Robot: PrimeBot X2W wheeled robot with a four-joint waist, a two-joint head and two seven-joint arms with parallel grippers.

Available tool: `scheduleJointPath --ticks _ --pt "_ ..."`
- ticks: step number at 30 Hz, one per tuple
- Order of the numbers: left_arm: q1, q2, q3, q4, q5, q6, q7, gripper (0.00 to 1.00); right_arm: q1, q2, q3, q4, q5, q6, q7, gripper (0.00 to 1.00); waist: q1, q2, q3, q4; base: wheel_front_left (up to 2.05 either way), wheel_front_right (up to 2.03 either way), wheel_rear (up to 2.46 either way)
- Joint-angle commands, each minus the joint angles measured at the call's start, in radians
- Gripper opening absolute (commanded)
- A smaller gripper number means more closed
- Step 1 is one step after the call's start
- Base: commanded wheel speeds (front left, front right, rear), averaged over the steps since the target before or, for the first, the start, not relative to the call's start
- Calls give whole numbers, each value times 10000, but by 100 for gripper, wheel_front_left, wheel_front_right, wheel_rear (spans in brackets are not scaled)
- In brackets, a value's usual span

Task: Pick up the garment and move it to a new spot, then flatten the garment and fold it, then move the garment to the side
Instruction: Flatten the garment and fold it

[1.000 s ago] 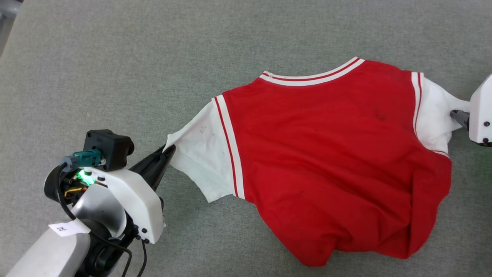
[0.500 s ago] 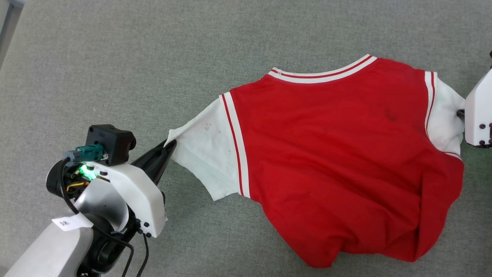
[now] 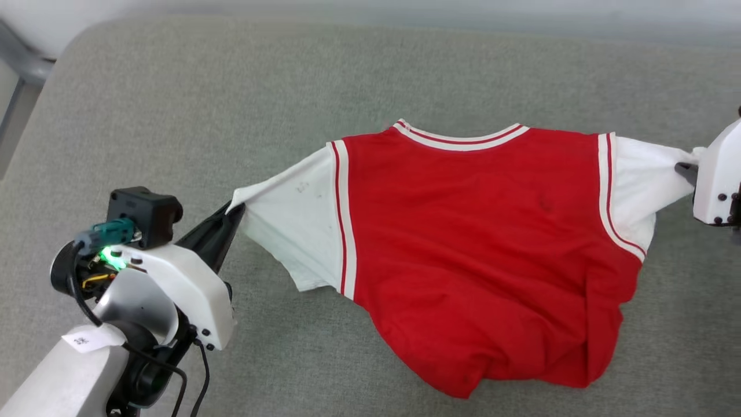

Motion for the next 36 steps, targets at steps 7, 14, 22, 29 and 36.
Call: scheduleJointPath --ticks 7,14,22,29,36 --pt "295 339 356 -344 215 244 -435 0 -33 -255 -125 -441 464 -11 -641 0 0 0 -1256 -499 0 0 0" --pt "7 684 908 -659 486 426 -846 0 -219 -393 -328 -1055 681 -11 -1157 0 0 0 -1969 -750 0 0 0" --pt "-453 953 1645 -891 778 635 -1588 0 -469 -502 -656 -2009 866 -12 -2010 0 0 0 -2554 -999 0 0 0" --pt "-956 1136 2113 -992 922 606 -2065 0 -861 -391 -1107 -2651 775 -12 -2380 0 0 0 -2663 -1160 0 0 0" --pt "-1832 1382 2523 -914 951 426 -2316 0 -1556 -207 -1471 -3056 578 -14 -2695 0 0 0 -2334 -1343 0 0 0"
